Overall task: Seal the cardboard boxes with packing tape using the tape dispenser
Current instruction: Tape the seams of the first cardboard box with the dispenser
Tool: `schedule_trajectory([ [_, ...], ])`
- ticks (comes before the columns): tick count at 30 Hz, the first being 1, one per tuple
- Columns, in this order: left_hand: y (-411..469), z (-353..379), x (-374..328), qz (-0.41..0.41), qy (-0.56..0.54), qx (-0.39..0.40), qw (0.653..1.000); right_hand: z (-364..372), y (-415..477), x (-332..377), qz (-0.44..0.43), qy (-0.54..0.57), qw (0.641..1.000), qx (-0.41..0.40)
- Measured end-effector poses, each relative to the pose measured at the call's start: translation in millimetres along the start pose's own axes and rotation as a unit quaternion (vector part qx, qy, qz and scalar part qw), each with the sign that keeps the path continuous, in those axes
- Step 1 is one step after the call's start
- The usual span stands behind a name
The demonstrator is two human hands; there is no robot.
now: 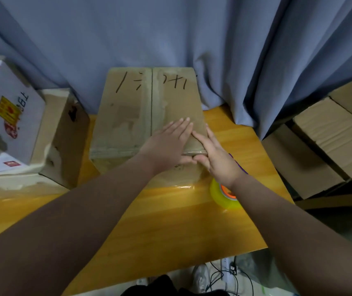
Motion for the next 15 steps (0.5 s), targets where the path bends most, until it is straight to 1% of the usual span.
schedule_trajectory([
  [4,-1,2,0,-0.017,0.021,0.009,1.000,-1,0,1,-0.017,-0.015,1.000,0.001],
  [6,-1,2,1,-0.024,0.029,0.019,0.999,0,0,-1,-0.027,-0.014,0.999,0.028],
  [8,-2,3,0,-0.040,0.029,0.041,0.998,2,-3,-2,-0.018,0.035,0.997,0.071],
  [9,0,2,-3,-0.050,0.023,0.039,0.998,-1,-5,0,0.002,0.101,0.992,0.080],
  [10,3,0,-7,-0.060,0.013,0.030,0.998,-4,-6,-1,0.038,0.188,0.979,0.071],
  [11,8,-2,-13,-0.068,0.005,0.021,0.997,-6,-6,-5,0.086,0.270,0.958,0.048],
  [12,13,-4,-19,-0.072,0.005,0.013,0.997,-6,-5,-11,0.135,0.320,0.938,0.020],
  [13,17,-4,-24,-0.073,0.012,0.005,0.997,-4,-3,-16,0.172,0.338,0.925,-0.005],
  [15,21,-3,-29,-0.070,0.031,0.001,0.997,3,0,-20,0.210,0.350,0.912,-0.039],
])
Point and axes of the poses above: each hand's wrist, its own y-axis towards the middle knuckle, its own z-axis out of the palm, x = y × z, the point moved 9 cm from there along y, towards the middle knuckle, and after that the axes turned 7 degrees about z, right-handed, at the moved point
